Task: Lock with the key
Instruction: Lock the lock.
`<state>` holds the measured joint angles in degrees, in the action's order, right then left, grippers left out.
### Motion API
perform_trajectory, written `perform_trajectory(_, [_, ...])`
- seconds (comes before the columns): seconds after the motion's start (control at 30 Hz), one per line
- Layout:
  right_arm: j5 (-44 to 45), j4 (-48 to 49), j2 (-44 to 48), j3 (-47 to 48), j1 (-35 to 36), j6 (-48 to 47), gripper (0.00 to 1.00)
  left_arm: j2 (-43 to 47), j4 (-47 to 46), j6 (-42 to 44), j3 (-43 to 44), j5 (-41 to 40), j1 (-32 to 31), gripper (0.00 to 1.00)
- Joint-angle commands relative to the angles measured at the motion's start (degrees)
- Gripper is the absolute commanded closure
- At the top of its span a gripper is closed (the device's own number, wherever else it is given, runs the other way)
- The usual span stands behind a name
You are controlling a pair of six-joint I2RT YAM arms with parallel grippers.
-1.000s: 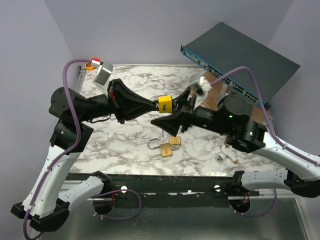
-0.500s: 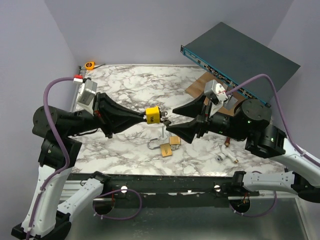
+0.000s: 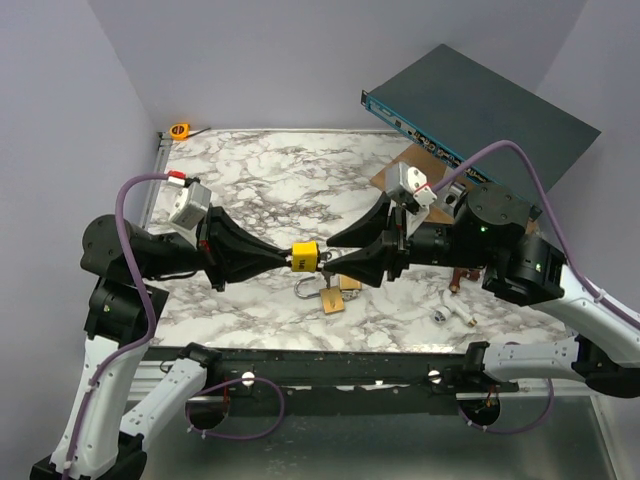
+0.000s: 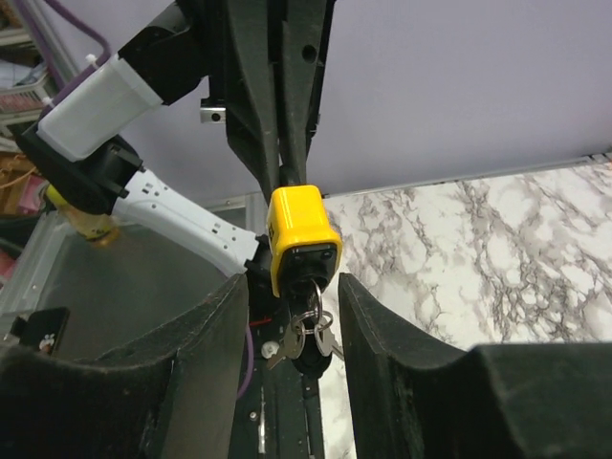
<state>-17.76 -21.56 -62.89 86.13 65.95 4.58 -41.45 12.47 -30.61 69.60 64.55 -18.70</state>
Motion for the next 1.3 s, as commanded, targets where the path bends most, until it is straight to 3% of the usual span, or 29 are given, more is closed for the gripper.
perform_trajectory(0.0, [-5.14,-4.13,-0.19,1.88,0.17,-0.63,0.55,1.26,-6.47,-1.85,-0.21,3.66,0.51,1.0])
perform_trajectory(0.17, [-4.83,-5.74,-0.17,2.12,0.14,-1.14,0.55,1.37,-10.85,-4.88,-0.61,5.76,0.59,1.0])
perform_trajectory(0.63, [-11.41,-3.88,-2.71,3.7,0.18,-0.01,0.55,0.15,-12.19,-7.1,-0.78,6.55,0.59,1.0])
perform_trajectory(0.93, [-7.92,-1.82,-2.2,2.17,0.21,0.79,0.74,-0.21,-13.12,-7.11,-0.44,6.77,0.59,1.0])
perform_trajectory(1.17, [-5.7,-2.28,-0.81,1.49,0.18,0.91,0.98,-0.12,-12.56,-6.55,-0.52,6.37,0.59,1.0])
perform_trajectory(1.27, [-5.8,-2.17,-0.62,1.12,0.16,0.96,0.99,-0.21,-13.43,-7.36,-0.48,6.2,0.59,1.0])
